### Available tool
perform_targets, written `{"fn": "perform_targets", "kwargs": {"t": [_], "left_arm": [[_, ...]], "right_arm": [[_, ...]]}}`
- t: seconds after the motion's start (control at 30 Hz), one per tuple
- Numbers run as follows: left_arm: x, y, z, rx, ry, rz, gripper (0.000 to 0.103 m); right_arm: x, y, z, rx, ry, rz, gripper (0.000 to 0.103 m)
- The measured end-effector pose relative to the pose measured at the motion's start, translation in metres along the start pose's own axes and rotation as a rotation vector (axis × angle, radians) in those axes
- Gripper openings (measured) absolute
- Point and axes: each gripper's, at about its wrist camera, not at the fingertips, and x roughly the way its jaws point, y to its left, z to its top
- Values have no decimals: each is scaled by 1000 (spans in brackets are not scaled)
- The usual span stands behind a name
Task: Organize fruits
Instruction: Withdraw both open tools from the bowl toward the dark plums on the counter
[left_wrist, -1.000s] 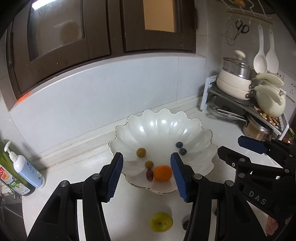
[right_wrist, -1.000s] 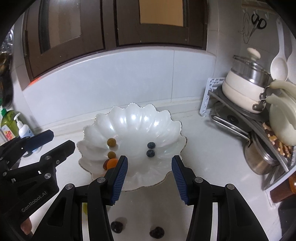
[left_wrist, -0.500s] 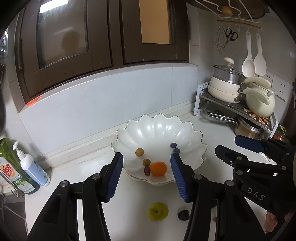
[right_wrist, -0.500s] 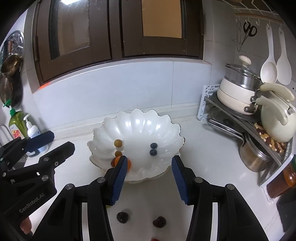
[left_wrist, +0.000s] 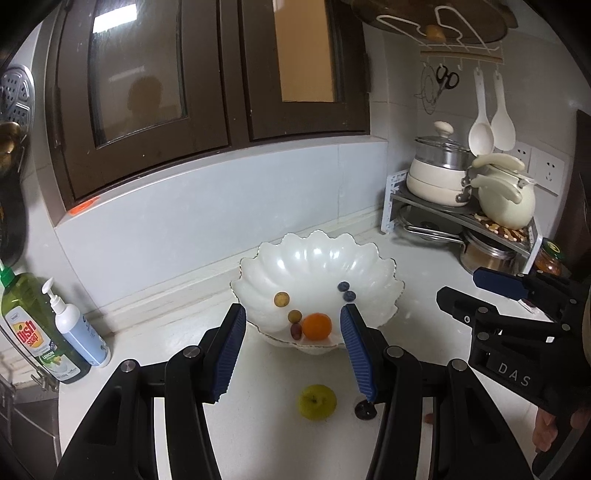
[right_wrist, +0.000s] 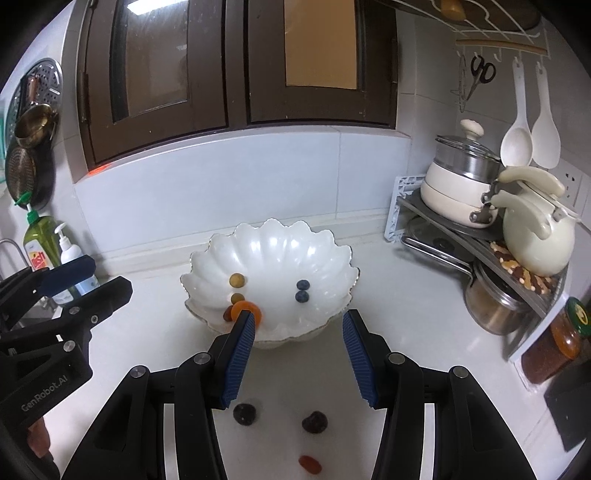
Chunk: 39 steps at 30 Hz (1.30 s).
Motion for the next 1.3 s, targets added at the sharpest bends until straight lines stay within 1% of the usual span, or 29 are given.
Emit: {"fn": "perform_targets", "kwargs": {"t": [0.27,0.67,0.83,0.93,1.0,1.13,1.3], "left_arm": [[-16,-6,-14,9,2,-35,53],[-30,-17,-35,40,10,-53,53],[-33,-20,-44,28,29,-70,53],[-33,-22,-48,33,39,-67,53],[-34,-25,-52,35,48,-81,53],[-33,-30,-59,44,59,-79,53],[-28,-32,-67,42,80,-88,53]], "right_arm": [[-16,-1,-14,6,-6,-12,51],[-33,-2,-34,9,-1,-24,51],[-36,-1,-44,13,22,-14,51],[-38,-1,-50,15,32,-12,51],[-38,-1,-54,20,44,-5,51],[-35,-1,-62,22,69,12,51],[-30,-3,-71,29,102,11,51]]}}
